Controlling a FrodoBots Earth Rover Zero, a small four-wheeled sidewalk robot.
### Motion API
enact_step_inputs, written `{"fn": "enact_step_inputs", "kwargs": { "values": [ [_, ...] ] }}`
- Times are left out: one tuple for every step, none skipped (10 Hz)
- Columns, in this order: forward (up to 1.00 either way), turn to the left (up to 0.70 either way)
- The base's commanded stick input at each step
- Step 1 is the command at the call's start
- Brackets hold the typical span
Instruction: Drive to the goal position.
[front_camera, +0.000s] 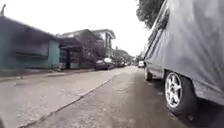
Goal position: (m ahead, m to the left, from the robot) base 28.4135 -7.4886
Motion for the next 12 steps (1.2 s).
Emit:
{"fn": "enact_step_inputs", "kwargs": {
  "values": [
    [1.00,-0.27],
    [1.00,-0.27],
    [1.00,-0.27],
    [1.00,-0.11],
    [1.00,0.00],
    [1.00,0.00],
    [1.00,-0.08],
    [1.00,-0.26],
    [1.00,-0.24],
    [1.00,0.00],
    [1.00,0.00],
    [1.00,0.00]
  ]
}}
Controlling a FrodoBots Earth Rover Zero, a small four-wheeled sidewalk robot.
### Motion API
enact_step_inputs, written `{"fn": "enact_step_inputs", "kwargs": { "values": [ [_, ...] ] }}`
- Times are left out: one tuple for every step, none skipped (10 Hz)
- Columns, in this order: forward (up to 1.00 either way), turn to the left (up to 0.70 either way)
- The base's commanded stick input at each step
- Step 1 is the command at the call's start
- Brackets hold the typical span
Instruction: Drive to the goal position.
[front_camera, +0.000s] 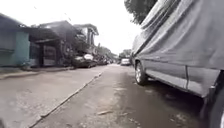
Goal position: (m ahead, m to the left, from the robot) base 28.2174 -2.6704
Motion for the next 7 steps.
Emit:
{"fn": "enact_step_inputs", "kwargs": {
  "values": [
    [1.00,0.00],
    [1.00,0.00],
    [1.00,0.00],
    [1.00,0.00],
    [1.00,0.00],
    [1.00,0.00],
    [1.00,0.00]
  ]
}}
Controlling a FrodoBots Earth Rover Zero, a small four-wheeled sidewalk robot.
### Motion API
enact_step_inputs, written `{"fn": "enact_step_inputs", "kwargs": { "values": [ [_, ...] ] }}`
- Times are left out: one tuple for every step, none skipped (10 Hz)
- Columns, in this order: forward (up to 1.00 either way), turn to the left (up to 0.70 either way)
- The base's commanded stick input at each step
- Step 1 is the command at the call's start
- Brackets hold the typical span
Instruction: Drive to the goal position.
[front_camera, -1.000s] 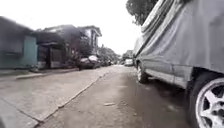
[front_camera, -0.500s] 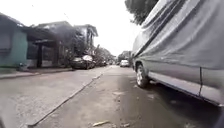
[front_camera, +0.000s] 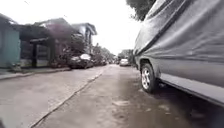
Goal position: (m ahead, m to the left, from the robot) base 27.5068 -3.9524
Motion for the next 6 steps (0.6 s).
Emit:
{"fn": "enact_step_inputs", "kwargs": {
  "values": [
    [1.00,0.00],
    [1.00,0.00],
    [1.00,0.00],
    [1.00,0.00],
    [1.00,0.00],
    [1.00,0.00]
  ]
}}
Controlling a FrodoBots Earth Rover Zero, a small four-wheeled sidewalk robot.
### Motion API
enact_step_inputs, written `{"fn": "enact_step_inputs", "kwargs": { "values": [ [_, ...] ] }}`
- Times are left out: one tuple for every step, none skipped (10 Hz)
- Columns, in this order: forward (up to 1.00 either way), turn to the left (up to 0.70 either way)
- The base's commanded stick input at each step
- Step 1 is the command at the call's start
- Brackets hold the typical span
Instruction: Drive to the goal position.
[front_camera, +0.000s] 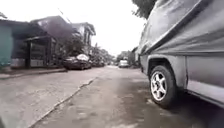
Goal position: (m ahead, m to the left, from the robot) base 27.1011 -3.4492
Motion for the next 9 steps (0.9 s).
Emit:
{"fn": "enact_step_inputs", "kwargs": {
  "values": [
    [1.00,0.00],
    [1.00,0.00],
    [1.00,0.00],
    [1.00,0.00],
    [1.00,0.00],
    [1.00,0.00],
    [1.00,0.00],
    [1.00,0.00],
    [1.00,0.00]
  ]
}}
